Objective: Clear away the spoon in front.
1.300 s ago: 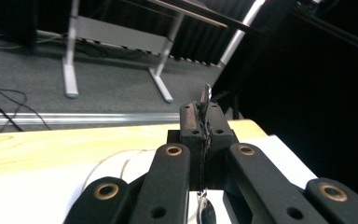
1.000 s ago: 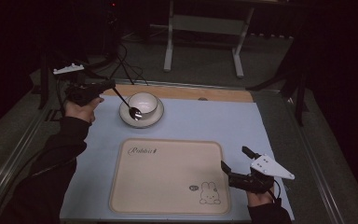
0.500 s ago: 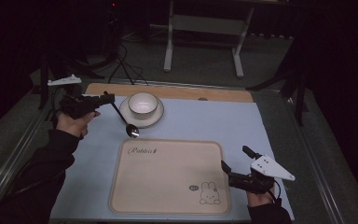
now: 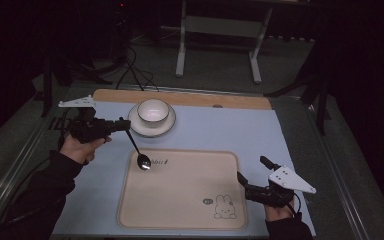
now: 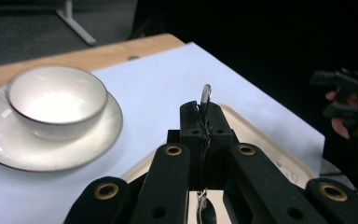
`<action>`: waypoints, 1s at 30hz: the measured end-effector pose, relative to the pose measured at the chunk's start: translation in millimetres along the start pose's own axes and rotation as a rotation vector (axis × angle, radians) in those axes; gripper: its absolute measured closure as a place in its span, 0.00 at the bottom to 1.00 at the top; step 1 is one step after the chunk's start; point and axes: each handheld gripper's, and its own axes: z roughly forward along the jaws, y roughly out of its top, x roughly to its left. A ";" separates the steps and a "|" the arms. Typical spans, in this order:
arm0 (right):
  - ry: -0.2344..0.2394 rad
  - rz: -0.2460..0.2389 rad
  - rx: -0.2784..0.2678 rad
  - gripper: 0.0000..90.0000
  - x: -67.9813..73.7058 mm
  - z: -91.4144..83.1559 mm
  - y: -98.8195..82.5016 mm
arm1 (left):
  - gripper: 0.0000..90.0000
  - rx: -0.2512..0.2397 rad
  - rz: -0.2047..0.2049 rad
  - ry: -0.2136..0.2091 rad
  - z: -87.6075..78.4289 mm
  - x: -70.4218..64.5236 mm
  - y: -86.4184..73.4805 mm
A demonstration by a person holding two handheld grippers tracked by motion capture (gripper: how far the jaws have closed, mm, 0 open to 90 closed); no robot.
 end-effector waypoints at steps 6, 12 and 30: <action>0.002 0.002 0.006 0.12 0.1 1.1 -0.4 | 0.99 0.070 0.027 -0.070 9.8 -3.6 -12.0; 0.004 0.004 0.008 0.12 -0.2 1.2 -0.5 | 0.99 0.109 0.032 -0.113 14.9 -3.0 -18.1; 0.012 0.005 0.012 0.12 -0.6 1.9 -1.0 | 0.99 0.311 0.062 -0.252 53.6 -8.4 -48.7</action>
